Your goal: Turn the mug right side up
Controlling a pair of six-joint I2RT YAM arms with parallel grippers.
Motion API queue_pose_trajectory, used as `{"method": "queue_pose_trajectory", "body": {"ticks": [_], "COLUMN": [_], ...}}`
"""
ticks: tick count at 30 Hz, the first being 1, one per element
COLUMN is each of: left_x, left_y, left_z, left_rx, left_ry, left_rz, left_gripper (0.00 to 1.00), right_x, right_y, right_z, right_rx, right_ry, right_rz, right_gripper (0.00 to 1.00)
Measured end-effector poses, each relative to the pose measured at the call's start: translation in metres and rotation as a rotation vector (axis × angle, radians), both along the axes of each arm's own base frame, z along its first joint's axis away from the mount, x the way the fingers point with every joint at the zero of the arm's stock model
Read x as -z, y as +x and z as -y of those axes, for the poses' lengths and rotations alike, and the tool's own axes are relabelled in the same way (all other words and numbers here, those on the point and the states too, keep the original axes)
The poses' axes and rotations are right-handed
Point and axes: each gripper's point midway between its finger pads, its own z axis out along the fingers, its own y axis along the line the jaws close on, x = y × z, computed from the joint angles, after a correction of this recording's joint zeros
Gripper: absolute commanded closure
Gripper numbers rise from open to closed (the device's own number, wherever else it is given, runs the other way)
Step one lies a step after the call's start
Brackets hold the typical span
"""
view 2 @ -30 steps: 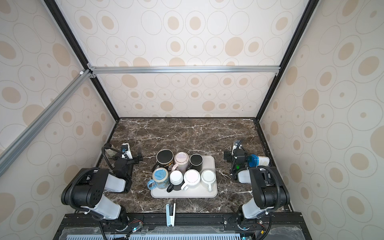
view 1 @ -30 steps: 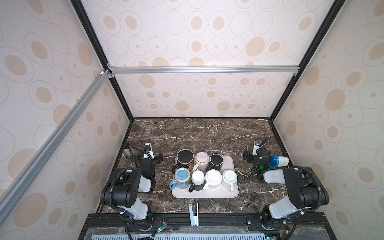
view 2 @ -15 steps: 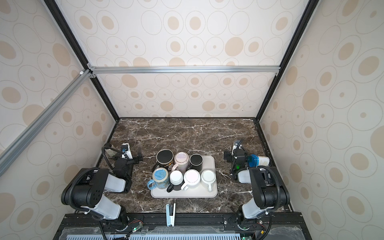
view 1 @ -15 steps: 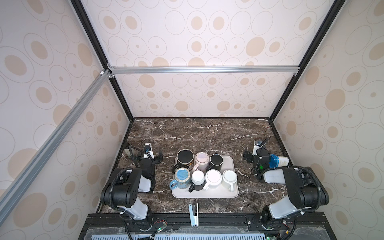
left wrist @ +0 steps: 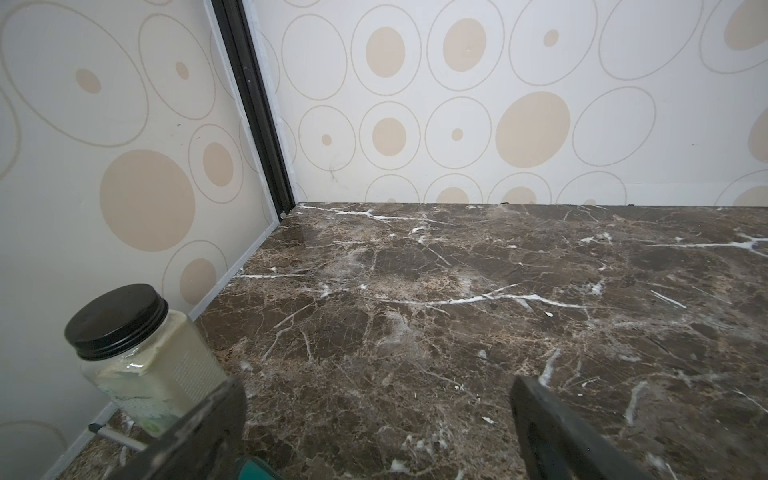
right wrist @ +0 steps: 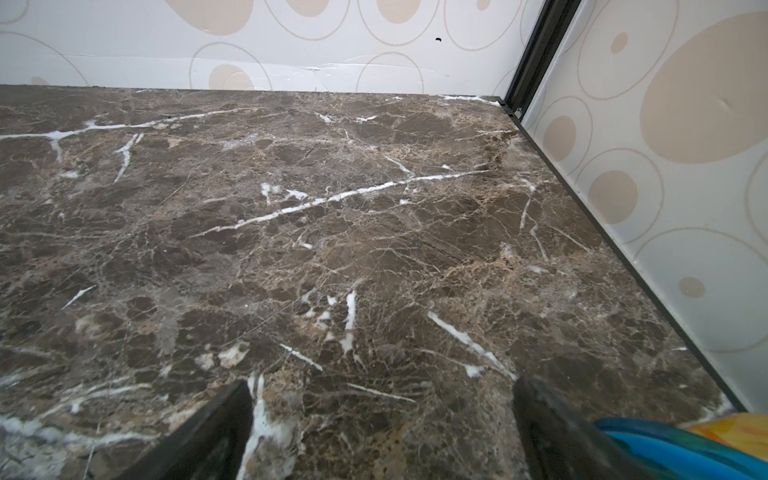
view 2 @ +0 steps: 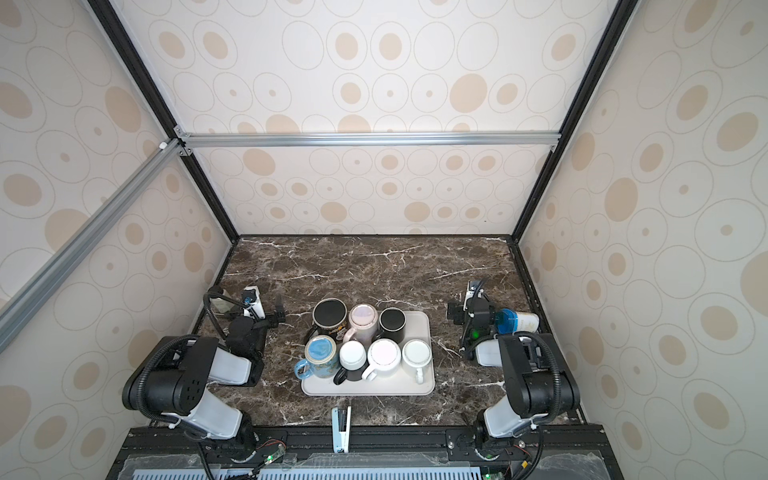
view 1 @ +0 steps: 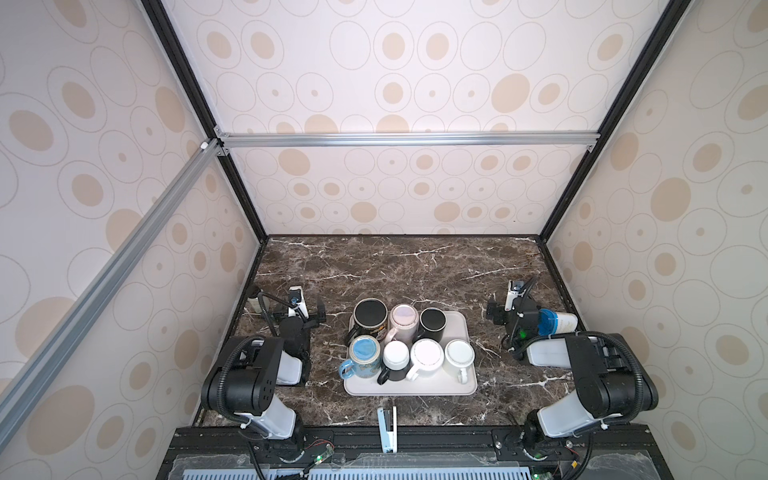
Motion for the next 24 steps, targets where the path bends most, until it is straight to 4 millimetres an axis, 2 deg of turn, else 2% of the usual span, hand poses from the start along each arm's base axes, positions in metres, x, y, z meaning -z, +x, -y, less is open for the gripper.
{"method": "queue_pose_trajectory", "body": {"ticks": [2, 5, 8, 10, 13, 16, 19, 22, 24], "left_x": [-0.008, -0.039, -0.071, -0.101, -0.133, -0.146, -0.145, -0.145, -0.145], "left_y": [-0.003, -0.010, -0.019, -0.022, -0.021, -0.016, -0.015, -0.033, -0.049], "left_z": [0.004, 0.009, 0.004, 0.002, 0.014, 0.048, 0.101, 0.158, 0.183], "left_rx": [-0.003, -0.020, -0.064, -0.086, -0.036, 0.094, 0.263, 0.424, 0.498], "left_ry": [0.014, 0.023, -0.022, -0.078, -0.148, -0.217, -0.265, -0.285, -0.289], "left_rz": [0.007, 0.077, 0.140, 0.193, 0.231, 0.188, 0.064, -0.070, -0.145], "left_gripper": [0.00, 0.00, 0.00, 0.00, 0.00, 0.00, 0.00, 0.00, 0.01], "right_x": [0.000, -0.013, -0.054, -0.089, -0.131, -0.157, -0.169, -0.163, -0.154], "right_y": [-0.001, 0.000, 0.006, 0.008, 0.003, -0.007, -0.019, -0.035, -0.048], "right_z": [0.003, 0.008, 0.009, 0.006, -0.004, -0.017, -0.033, -0.057, -0.074], "right_rx": [0.017, 0.051, 0.068, 0.069, 0.037, -0.013, -0.067, -0.132, -0.180], "right_ry": [-0.005, -0.011, 0.005, 0.031, 0.064, 0.111, 0.161, 0.186, 0.188], "right_rz": [-0.012, -0.035, 0.010, 0.060, 0.110, 0.108, 0.063, -0.016, -0.079], "right_gripper": [0.00, 0.00, 0.01, 0.01, 0.02, 0.04, 0.05, 0.06, 0.07]}}
